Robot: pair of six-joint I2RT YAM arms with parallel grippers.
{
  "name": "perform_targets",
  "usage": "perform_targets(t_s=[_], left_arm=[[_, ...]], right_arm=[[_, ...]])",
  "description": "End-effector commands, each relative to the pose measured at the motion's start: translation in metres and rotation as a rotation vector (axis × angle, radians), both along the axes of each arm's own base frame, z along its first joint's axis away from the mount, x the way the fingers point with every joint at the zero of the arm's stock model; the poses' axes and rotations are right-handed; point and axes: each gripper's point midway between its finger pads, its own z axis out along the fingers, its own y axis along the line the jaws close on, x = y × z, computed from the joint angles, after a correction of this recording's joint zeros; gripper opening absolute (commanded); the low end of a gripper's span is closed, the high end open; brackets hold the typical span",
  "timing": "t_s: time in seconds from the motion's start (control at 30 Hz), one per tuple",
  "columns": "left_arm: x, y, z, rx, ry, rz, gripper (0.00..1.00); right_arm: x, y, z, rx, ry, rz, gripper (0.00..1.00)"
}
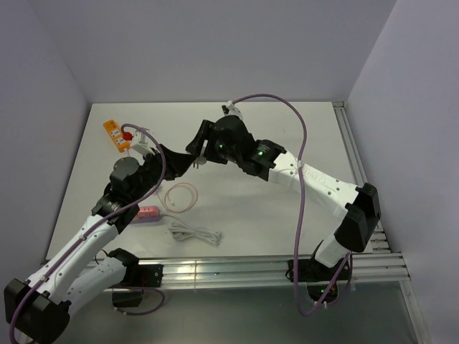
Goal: Insert the plug
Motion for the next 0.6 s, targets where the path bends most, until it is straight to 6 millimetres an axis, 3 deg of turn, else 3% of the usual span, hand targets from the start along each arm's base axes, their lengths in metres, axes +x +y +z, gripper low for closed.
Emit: perform_targets(t_s=[0.0, 0.17, 0.27, 0.3, 0.37, 0.4, 0.5, 0.57], left_arm=[[0.005, 0.000, 0.011, -0.023, -0.009, 0.022, 0.50], [0.007, -0.002, 0.009, -0.027, 0.004, 0.019, 0.43], [0.006, -0.002, 0.009, -0.029, 0.003, 0.020, 0.29], [0.007, -0.001, 0.009, -0.028, 0.002, 0.023, 0.19], [0.006, -0.001, 0.009, -0.028, -0.001, 0.019, 0.08], [0.006, -0.001, 0.009, -0.028, -0.001, 0.018, 0.00], [0.004, 0.001, 0.011, -0.029, -0.016, 0.022, 0.00], [0.001, 0.002, 0.013, -0.034, -0.029, 0.022, 0.00]], right_arm=[[-0.001, 0.001, 0.043, 0.076, -0.071, -0.022, 0.04], [-0.004, 0.002, 0.047, 0.082, -0.077, -0.022, 0.04], [-0.007, 0.005, 0.049, 0.081, -0.083, -0.009, 0.08], [-0.008, 0.005, 0.049, 0.080, -0.084, -0.005, 0.11], [-0.010, 0.007, 0.051, 0.088, -0.090, 0.010, 0.21], [-0.010, 0.007, 0.051, 0.085, -0.092, 0.012, 0.33], [-0.011, 0.004, 0.055, 0.065, -0.112, 0.020, 0.56], [-0.013, -0.002, 0.061, 0.045, -0.131, 0.027, 0.64]])
